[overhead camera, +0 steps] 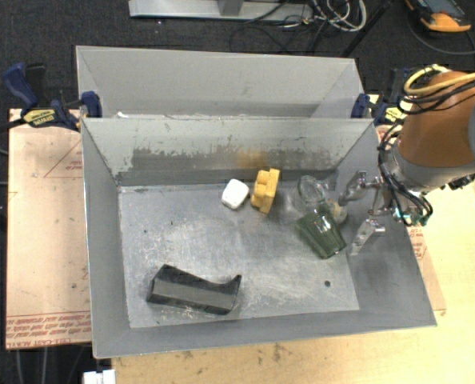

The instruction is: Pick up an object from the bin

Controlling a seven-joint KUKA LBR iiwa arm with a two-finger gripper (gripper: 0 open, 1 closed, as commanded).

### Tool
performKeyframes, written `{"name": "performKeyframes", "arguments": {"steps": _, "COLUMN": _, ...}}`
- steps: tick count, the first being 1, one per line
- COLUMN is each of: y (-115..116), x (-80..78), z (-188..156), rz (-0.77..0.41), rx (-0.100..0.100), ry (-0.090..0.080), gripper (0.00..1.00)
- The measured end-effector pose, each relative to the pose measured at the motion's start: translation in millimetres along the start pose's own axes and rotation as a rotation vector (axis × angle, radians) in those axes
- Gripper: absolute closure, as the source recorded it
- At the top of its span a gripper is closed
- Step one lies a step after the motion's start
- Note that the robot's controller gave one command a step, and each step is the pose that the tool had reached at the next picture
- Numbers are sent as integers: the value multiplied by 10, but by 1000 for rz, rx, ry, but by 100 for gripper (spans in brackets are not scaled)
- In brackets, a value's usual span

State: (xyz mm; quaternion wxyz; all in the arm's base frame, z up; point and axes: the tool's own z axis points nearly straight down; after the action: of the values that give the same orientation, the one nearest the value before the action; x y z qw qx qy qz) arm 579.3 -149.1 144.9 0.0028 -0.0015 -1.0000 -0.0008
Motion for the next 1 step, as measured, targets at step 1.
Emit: {"name": "performKeyframes", "arguments": {"steps": 1, "y": 4, "x": -20, "z": -41, "rz": -3, "rx": 1, "ry": -7, "gripper": 0}}
